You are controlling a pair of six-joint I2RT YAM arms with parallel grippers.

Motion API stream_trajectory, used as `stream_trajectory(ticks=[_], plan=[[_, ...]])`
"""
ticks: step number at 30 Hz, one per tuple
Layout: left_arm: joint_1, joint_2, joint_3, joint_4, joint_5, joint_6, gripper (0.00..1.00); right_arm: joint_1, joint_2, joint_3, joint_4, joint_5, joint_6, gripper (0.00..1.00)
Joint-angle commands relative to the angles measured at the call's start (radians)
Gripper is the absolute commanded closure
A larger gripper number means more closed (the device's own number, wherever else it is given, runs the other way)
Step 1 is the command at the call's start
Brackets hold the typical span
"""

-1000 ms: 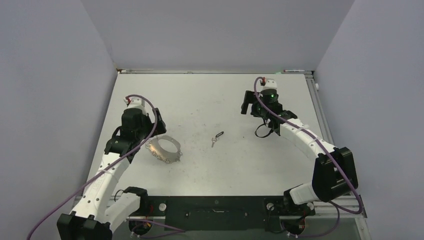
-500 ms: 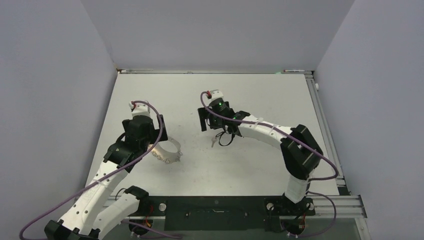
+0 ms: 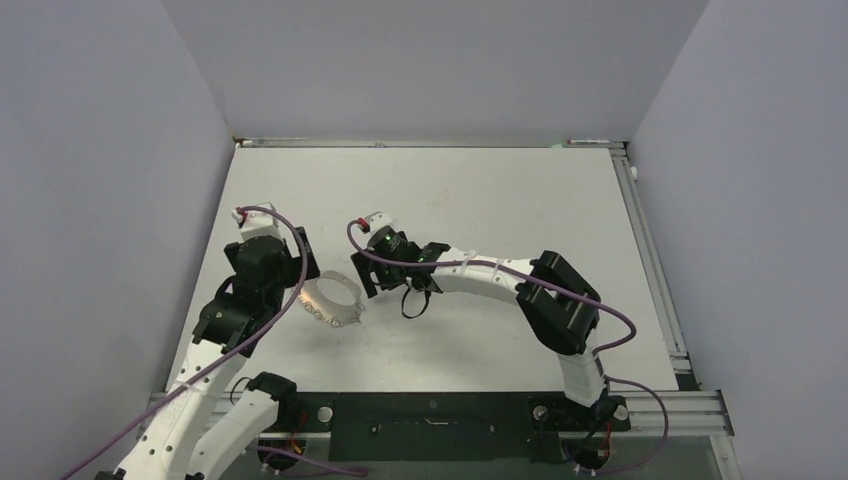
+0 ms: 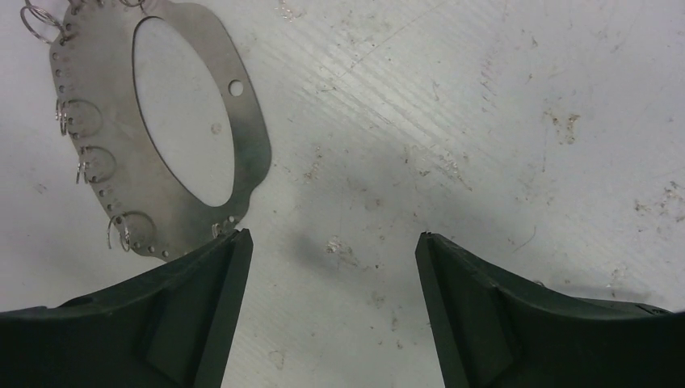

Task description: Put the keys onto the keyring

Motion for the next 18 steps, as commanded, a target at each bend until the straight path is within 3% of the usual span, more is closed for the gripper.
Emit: stream_trajectory(ticks=[1, 12, 18], plan=[[0.009, 0.009, 0.005, 0.053, 0.008, 0.007, 0.12, -0.004, -0.022, -0.011, 0.031, -0.057, -0.014, 0.25], [0.011, 0.06, 0.003, 0.077, 0.109, 0.026, 0.25, -0.026, -0.122, -0.095, -0.031, 0.063, -0.061, 0.34], [0.011, 0.096, 0.004, 0.08, 0.16, 0.032, 0.35, -0.069, -0.22, -0.21, 0.019, 0.07, -0.036, 0.4]])
